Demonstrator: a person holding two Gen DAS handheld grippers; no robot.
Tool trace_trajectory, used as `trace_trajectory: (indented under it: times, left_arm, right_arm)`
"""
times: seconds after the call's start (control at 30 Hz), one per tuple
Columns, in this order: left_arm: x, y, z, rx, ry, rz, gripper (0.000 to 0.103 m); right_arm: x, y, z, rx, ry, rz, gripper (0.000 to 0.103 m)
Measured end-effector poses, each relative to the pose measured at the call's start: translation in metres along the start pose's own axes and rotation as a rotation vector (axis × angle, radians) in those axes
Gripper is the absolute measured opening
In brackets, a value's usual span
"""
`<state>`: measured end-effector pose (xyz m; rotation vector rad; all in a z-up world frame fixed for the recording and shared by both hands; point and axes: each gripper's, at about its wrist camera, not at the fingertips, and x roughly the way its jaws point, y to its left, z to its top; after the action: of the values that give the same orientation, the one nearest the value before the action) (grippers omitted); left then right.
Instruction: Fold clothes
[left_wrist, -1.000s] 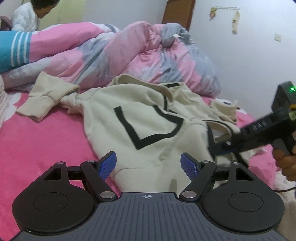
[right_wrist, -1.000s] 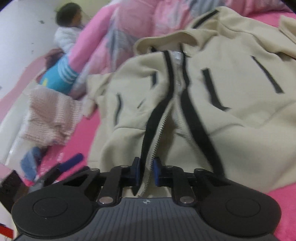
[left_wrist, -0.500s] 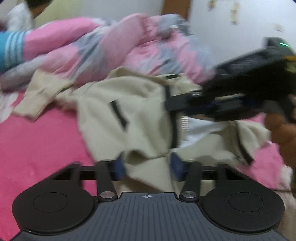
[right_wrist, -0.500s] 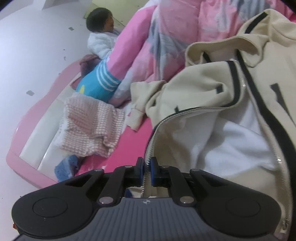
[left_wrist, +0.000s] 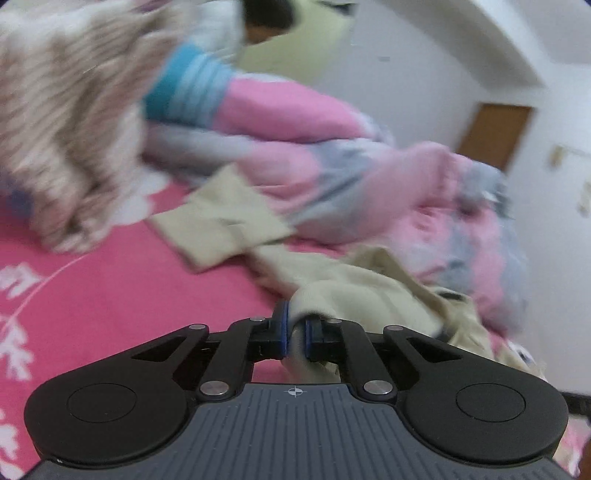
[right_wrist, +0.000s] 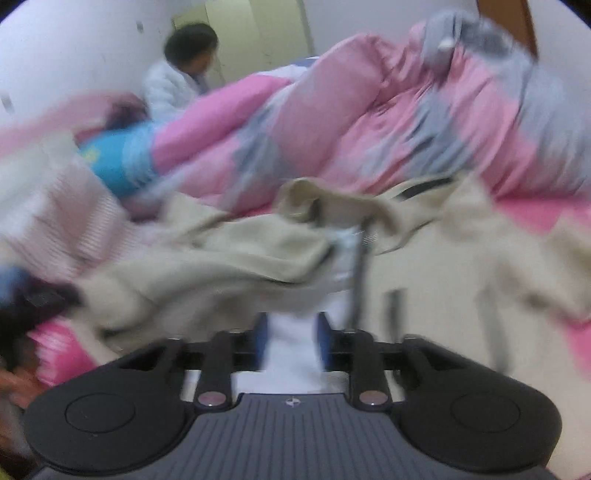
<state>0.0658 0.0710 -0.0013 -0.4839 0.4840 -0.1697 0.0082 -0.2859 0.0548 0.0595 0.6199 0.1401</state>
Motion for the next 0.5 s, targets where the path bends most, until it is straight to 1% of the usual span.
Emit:
trace_trajectory:
  times: [0.03, 0.07, 0.13, 0.17, 0.2, 0.27, 0.33, 0.37, 0.4, 0.43, 0.47, 0.5]
  left_arm:
    - [0.003, 0.003, 0.0, -0.015, 0.003, 0.021, 0.007]
    - [0.004, 0.004, -0.002, -0.018, 0.005, 0.034, 0.007]
    - [0.004, 0.004, -0.006, -0.011, 0.0, 0.057, 0.007]
    - [0.004, 0.004, -0.007, -0.007, -0.004, 0.068, 0.007]
    - [0.003, 0.004, -0.008, -0.007, -0.007, 0.08, 0.007]
    - [0.004, 0.005, -0.01, -0.014, -0.01, 0.102, 0.007]
    - [0.009, 0.008, -0.012, -0.031, -0.002, 0.127, 0.007]
    - [0.011, 0.01, -0.013, -0.04, 0.004, 0.14, 0.007]
    - [0.014, 0.012, -0.013, -0.048, 0.01, 0.149, 0.007]
    - [0.016, 0.014, -0.014, -0.055, 0.017, 0.156, 0.007]
    - [0.017, 0.015, -0.014, -0.061, 0.022, 0.161, 0.007]
    - [0.018, 0.015, -0.015, -0.063, 0.025, 0.163, 0.007]
  right_arm:
    - [0.005, 0.001, 0.003, -0.036, 0.006, -0.045, 0.046]
    - [0.012, 0.002, 0.005, -0.067, 0.025, -0.063, 0.047]
    - [0.036, 0.003, 0.01, -0.113, 0.098, -0.07, 0.052]
    - [0.049, 0.004, 0.011, -0.122, 0.134, -0.07, 0.058]
    - [0.064, 0.004, 0.012, -0.131, 0.17, -0.07, 0.06]
    - [0.091, 0.003, 0.01, -0.142, 0.228, -0.094, 0.06]
    - [0.116, 0.001, 0.006, -0.149, 0.28, -0.135, 0.049]
    - [0.123, -0.003, 0.002, -0.144, 0.295, -0.16, 0.033]
    - [0.125, -0.008, 0.001, -0.125, 0.284, -0.17, 0.017]
    - [0.125, -0.013, 0.0, -0.101, 0.271, -0.179, 0.009]
    - [0.119, -0.021, 0.003, -0.057, 0.248, -0.183, 0.004]
    - [0.11, -0.03, 0.008, -0.014, 0.207, -0.194, 0.004]
